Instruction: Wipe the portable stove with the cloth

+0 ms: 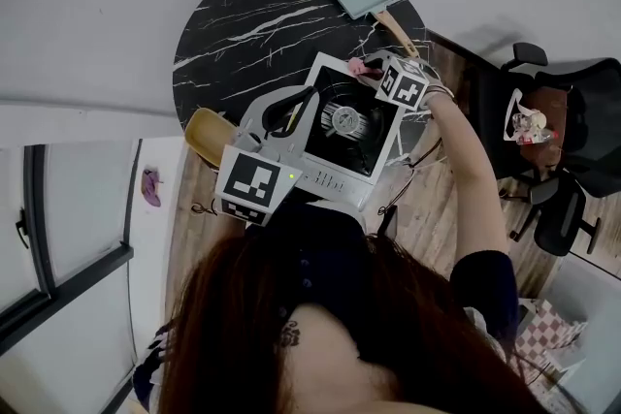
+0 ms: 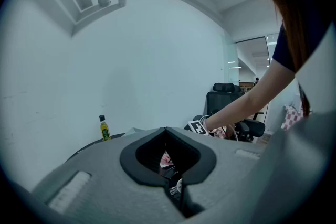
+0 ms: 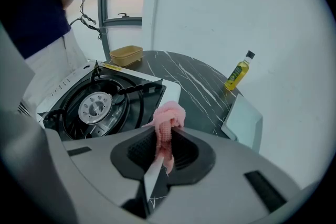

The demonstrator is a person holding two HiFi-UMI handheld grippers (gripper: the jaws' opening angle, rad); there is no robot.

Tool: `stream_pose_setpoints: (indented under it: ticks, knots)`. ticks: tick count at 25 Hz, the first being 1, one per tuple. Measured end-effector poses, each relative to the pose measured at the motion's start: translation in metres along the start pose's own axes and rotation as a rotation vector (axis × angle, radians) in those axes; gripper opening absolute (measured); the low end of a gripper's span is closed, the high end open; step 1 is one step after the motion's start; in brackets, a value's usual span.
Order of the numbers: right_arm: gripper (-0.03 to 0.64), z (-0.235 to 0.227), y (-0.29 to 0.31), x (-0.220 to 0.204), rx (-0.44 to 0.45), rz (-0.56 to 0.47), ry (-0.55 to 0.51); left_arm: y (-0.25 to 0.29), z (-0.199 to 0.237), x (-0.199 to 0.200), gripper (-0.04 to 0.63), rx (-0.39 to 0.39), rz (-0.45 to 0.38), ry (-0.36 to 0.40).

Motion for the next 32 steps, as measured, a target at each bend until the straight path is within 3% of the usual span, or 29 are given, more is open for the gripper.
stream_pose_setpoints:
  ticks: [32]
  knots:
    - [0.061,0.013,-0.020,-0.032,0.020,0.032,0.021,0.005,-0.011,-0.001,0.012,-0.026,0.000,0.014]
Point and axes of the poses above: the fingertips, and each gripper's own axes: y forward along the fingers, z to its left, x out of its top, the point moved 3 cm from there along -y, backward along the fingers, and after that the axes turned 9 degrees about -y, right-handed, at the moved point
